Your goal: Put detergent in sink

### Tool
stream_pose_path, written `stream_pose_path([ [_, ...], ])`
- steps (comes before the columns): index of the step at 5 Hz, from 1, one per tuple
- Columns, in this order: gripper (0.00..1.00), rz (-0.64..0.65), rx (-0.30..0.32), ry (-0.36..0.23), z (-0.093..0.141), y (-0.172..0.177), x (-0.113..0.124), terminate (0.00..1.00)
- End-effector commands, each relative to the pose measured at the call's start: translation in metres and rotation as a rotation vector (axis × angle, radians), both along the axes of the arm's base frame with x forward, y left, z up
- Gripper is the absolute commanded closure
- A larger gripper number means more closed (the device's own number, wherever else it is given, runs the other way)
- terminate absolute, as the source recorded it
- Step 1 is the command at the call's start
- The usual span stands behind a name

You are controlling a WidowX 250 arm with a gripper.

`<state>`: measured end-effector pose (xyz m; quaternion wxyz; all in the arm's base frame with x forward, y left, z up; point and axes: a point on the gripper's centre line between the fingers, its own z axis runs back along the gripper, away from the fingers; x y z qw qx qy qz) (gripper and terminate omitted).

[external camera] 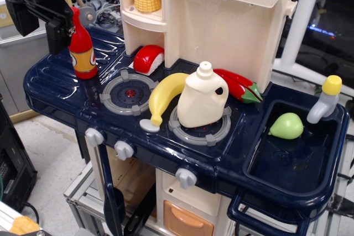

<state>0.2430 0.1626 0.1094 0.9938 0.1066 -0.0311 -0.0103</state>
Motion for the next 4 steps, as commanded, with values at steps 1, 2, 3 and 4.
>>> stream_pose_path([
  [1, 0.00, 0.000, 0.000, 0.000, 0.000, 0.000, 0.000, 0.00],
  [2, 0.00, -0.058, -0.112, -0.027, 0.030, -0.044, -0.001, 0.00],
  [3, 0.00, -0.142, -0.103, -0.051, 0.046, -0.088, 0.002, 0.00],
  [4, 0.00, -0.357, -0.096, -0.100, 0.048, -0.130, 0.009, 0.00],
])
